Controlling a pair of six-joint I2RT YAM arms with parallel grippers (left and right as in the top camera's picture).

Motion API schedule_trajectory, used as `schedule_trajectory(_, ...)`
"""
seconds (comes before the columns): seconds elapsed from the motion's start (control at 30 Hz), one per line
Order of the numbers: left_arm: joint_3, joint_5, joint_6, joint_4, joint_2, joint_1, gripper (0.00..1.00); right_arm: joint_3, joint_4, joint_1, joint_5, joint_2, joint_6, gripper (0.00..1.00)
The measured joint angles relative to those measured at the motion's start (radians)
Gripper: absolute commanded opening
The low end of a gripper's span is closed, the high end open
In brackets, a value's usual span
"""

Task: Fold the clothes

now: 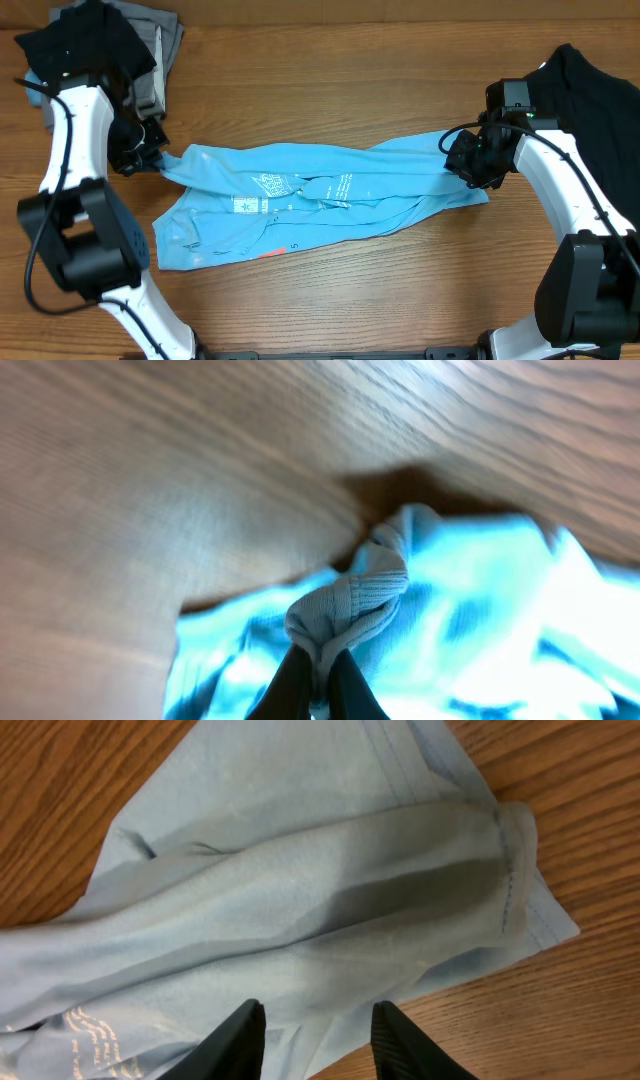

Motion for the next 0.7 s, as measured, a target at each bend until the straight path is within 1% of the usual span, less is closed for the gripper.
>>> schedule_trajectory(0.07,0.001,0.000,0.000,-0.029,-0.053,-0.010,0.04,0.000,0.001,0.000,0.011,0.000,0.014,0.28)
schedule_trajectory(0.23,0.013,0.001,0.000,-0.111,-0.163,-0.043,0.04,0.000,0.001,0.000,0.057,0.000,0.048,0.27)
schedule_trajectory(0.4,0.014,-0.011,0.003,-0.208,-0.203,-0.059,0.04,0.000,0.002,-0.002,0.078,0.000,0.062,0.22)
schedule_trajectory(0.43,0.014,-0.022,0.003,-0.228,-0.206,-0.060,0.04,0.000,0.002,-0.003,0.079,0.000,0.064,0.19)
schedule_trajectory(0.57,0.014,-0.111,-0.011,-0.320,-0.222,-0.061,0.04,0.000,-0.005,-0.027,0.082,0.000,0.072,0.13)
schedule_trajectory(0.63,0.014,-0.174,-0.035,-0.357,-0.239,-0.061,0.04,0.000,-0.011,-0.047,0.082,0.000,0.074,0.13)
schedule_trajectory(0.7,0.011,-0.216,-0.052,-0.358,-0.262,-0.061,0.04,0.000,-0.021,-0.068,0.086,0.000,0.075,0.13)
